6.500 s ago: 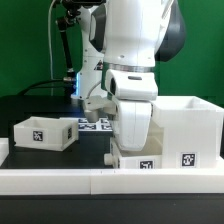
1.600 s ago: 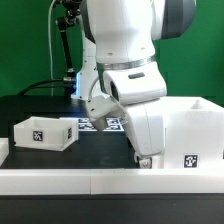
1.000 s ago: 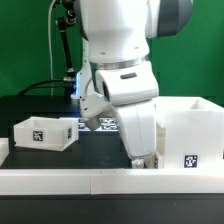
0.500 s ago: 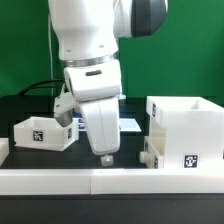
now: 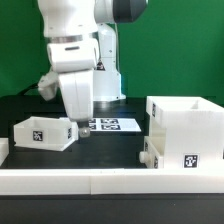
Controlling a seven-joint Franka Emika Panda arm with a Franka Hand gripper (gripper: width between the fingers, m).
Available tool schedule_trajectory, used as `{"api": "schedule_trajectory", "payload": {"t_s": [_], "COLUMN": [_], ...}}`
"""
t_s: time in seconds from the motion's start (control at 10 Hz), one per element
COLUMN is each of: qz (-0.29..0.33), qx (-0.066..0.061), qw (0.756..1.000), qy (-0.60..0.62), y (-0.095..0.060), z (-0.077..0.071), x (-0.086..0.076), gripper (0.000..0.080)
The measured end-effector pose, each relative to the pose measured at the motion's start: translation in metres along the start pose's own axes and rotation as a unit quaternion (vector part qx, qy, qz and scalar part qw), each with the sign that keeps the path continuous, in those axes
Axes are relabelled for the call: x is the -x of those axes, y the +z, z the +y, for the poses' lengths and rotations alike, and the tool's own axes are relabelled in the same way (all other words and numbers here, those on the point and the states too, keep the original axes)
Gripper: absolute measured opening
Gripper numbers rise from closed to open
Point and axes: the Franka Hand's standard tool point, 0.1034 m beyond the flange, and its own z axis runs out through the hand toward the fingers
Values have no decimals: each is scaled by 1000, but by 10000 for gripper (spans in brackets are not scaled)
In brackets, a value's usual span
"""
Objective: Assemble drawer
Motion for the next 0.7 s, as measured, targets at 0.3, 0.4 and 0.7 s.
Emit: {"api": "schedule_trajectory", "payload": {"t_s": [0.3, 0.4, 0.7], "qz": [0, 0, 0], "qx": [1, 1, 1], "qw": [1000, 998, 987], "qy": [27, 59, 161], "y": [-2, -2, -2], "z": [-1, -1, -1], "x": [0, 0, -1], "gripper": [648, 648, 648]}}
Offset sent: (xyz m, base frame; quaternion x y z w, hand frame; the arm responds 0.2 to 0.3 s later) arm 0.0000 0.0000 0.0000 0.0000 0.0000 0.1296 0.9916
